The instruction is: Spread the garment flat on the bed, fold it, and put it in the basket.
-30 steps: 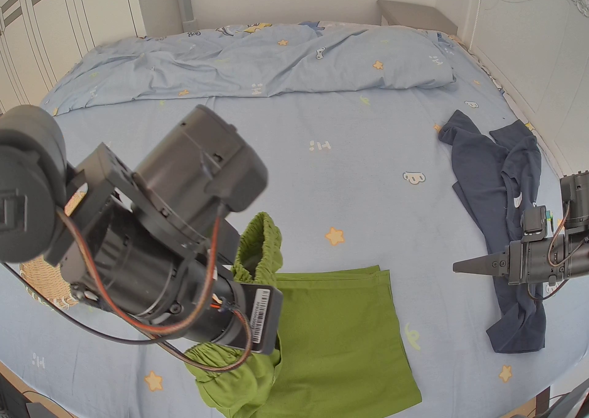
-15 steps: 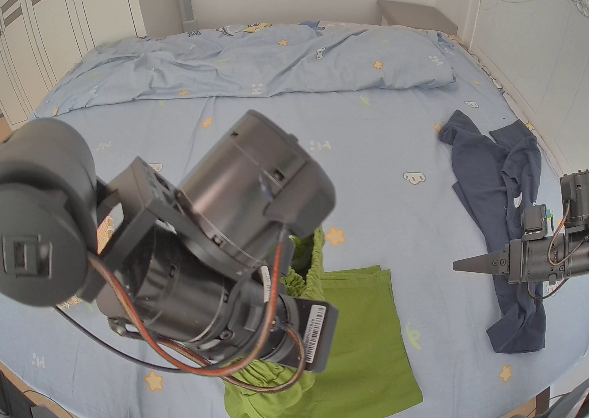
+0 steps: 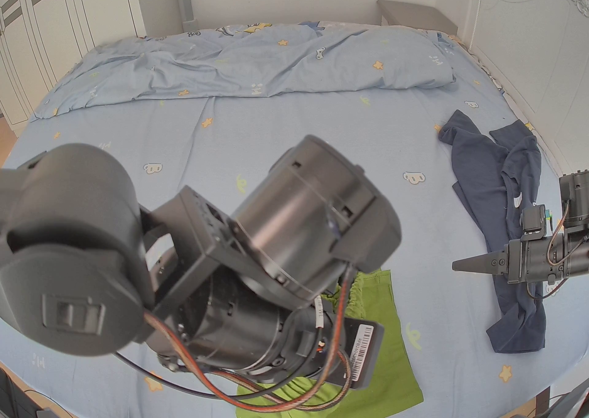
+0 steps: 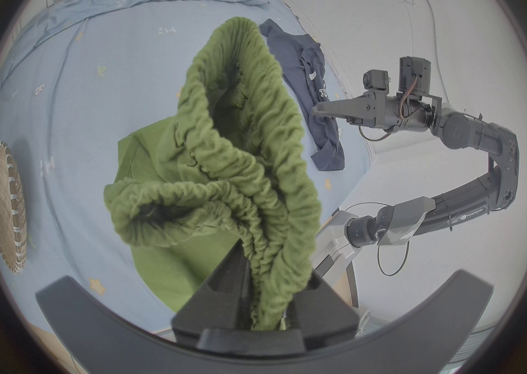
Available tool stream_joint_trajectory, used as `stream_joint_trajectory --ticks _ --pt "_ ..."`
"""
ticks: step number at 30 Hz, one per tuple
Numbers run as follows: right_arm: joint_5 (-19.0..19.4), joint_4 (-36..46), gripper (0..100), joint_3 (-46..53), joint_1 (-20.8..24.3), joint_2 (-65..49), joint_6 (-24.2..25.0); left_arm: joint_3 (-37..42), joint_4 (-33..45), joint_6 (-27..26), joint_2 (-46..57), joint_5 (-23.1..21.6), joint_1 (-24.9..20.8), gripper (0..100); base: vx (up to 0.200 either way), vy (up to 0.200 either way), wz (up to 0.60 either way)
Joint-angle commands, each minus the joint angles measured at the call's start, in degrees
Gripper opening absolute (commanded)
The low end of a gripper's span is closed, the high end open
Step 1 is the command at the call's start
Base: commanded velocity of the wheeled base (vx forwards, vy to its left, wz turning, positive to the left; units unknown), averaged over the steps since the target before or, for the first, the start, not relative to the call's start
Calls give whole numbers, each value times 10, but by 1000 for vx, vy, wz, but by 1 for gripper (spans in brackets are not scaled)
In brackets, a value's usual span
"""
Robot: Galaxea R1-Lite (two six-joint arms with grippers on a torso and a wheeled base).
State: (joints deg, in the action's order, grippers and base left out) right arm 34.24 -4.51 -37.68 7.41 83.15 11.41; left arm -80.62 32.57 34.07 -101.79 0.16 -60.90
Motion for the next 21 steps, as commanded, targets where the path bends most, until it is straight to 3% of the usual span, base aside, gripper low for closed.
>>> stream_joint_trajectory --ticks 1,12,13,18,21 --pt "0 -1 100 0 0 3 0 3 -6 0 -16 0 -9 0 0 0 0" --pt "0 -1 100 0 0 3 0 4 -26 2 -39 2 -10 0 0 0 0" --pt "0 -1 100 0 0 3 0 6 -40 1 -40 4 -10 100 0 0 0" --pt "0 -1 100 0 1 4 -1 13 -78 6 -48 2 -12 100 0 0 0" --pt "0 -1 100 0 0 8 -1 59 -160 6 -47 0 -23 100 0 0 0"
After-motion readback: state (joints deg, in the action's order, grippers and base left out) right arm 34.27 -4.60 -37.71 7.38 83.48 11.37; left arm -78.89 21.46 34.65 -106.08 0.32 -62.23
